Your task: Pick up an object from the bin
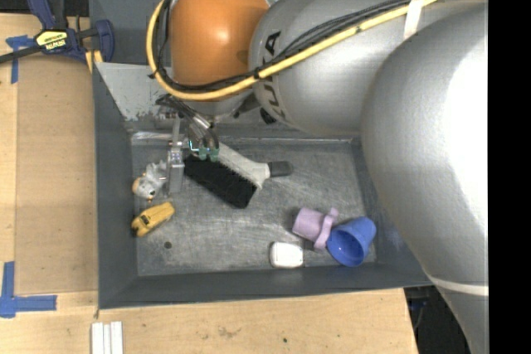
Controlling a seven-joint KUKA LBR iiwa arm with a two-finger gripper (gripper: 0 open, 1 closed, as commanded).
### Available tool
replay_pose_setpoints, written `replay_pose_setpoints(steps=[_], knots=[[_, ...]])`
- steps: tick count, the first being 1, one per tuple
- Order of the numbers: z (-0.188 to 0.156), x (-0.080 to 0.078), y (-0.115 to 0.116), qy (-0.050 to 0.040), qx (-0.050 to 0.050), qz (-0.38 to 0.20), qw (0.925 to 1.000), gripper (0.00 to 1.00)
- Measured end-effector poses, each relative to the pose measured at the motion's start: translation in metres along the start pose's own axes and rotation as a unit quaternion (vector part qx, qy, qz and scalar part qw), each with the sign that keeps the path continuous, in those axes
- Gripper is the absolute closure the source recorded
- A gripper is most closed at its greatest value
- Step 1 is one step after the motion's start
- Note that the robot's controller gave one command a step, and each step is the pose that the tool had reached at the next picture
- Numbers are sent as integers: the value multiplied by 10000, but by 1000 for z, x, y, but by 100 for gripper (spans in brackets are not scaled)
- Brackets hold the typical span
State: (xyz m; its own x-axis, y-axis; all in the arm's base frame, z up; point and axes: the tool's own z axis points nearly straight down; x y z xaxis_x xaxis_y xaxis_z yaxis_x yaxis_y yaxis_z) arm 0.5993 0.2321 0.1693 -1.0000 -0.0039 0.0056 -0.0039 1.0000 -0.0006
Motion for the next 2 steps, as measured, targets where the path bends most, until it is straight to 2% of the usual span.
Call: replay_pose_setpoints(steps=[1, 2], knots=[[-5, -2, -1, -39, -10, 15, 10000, 0], [20, 21, -35, -60, -17, -362, 9993, 0]])
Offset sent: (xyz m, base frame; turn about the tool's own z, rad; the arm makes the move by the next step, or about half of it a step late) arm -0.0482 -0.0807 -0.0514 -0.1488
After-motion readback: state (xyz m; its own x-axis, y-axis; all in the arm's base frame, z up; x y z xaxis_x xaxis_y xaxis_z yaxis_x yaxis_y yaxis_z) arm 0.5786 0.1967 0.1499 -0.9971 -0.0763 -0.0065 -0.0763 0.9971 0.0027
